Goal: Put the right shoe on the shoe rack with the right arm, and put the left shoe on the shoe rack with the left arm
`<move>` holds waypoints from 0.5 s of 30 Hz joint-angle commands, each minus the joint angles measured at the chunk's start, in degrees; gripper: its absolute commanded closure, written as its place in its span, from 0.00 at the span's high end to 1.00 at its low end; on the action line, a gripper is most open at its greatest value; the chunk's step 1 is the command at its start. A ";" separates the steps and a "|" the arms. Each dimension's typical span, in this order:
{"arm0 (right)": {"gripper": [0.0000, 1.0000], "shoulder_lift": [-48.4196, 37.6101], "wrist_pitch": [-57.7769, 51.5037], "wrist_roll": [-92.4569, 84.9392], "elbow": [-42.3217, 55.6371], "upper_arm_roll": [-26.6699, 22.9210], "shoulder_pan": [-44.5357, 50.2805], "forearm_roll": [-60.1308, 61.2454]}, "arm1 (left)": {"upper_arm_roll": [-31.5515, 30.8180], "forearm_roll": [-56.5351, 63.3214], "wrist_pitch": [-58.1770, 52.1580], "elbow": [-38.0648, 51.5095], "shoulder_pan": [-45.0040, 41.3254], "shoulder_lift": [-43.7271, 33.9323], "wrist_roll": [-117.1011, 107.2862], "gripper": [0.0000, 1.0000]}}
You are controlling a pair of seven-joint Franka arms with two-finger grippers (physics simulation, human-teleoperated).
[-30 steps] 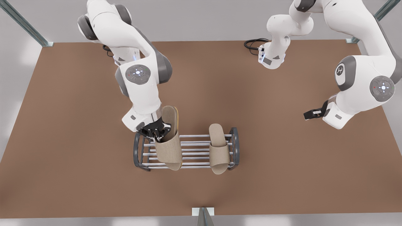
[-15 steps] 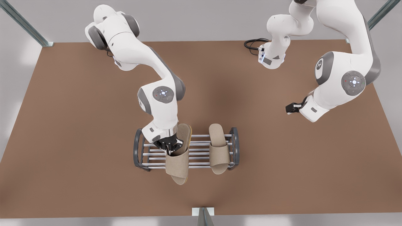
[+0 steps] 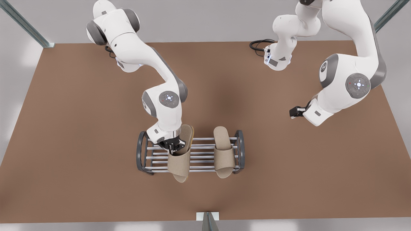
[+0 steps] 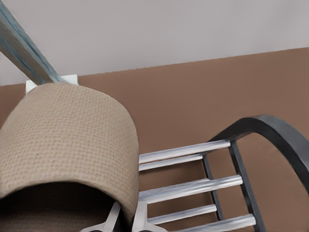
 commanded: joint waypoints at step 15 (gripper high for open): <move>1.00 -3.05 4.88 2.51 -4.37 1.10 1.05 -2.07 | -0.10 1.38 0.02 0.14 -0.91 0.34 -2.18 1.00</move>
